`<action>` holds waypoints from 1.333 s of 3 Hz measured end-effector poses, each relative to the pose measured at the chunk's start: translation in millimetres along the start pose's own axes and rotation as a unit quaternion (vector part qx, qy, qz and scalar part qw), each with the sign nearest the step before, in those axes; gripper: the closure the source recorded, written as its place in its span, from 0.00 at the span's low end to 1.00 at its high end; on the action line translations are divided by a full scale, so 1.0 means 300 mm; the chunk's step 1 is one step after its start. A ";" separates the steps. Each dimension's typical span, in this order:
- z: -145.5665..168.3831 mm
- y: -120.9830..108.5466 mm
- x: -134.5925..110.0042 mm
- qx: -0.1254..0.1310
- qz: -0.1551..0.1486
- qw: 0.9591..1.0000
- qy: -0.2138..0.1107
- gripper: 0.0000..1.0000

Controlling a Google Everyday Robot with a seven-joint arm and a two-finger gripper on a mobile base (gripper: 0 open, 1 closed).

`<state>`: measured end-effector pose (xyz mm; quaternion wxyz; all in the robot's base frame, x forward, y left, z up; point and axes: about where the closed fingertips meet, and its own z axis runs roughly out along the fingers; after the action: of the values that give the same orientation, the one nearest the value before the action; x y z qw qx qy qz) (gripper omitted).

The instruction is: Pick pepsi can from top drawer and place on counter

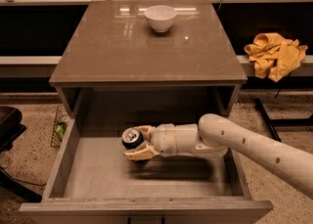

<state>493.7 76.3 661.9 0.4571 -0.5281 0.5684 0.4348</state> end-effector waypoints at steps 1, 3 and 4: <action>-0.003 0.000 -0.023 -0.002 -0.003 1.000 0.007 0.99; -0.075 -0.090 -0.424 0.044 -0.036 0.998 0.022 1.00; -0.102 -0.223 -0.755 0.096 -0.041 0.994 0.008 1.00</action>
Offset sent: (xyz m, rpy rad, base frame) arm 0.0252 -0.0043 0.1346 -0.1020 -0.1072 -0.0096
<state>564.3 88.0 889.1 0.5191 -0.5080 0.5887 0.3548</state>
